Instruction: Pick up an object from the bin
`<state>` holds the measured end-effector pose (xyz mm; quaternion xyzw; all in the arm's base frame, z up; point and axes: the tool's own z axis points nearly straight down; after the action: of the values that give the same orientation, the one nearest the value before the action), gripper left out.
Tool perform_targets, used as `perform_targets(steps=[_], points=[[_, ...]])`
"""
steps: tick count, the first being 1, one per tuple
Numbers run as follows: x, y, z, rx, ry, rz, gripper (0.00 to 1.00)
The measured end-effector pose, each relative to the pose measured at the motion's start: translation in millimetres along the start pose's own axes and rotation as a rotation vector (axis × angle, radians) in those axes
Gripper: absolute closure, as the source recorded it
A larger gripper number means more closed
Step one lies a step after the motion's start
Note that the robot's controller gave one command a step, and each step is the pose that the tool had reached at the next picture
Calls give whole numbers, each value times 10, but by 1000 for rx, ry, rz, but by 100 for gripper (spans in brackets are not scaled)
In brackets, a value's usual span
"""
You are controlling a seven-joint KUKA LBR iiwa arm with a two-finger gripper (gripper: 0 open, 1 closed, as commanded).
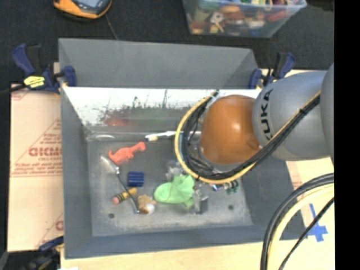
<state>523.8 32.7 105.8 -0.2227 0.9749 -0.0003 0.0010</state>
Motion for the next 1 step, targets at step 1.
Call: perform_targets(steps=[1], points=[[-74, -27, 353, 5, -15, 141, 0]])
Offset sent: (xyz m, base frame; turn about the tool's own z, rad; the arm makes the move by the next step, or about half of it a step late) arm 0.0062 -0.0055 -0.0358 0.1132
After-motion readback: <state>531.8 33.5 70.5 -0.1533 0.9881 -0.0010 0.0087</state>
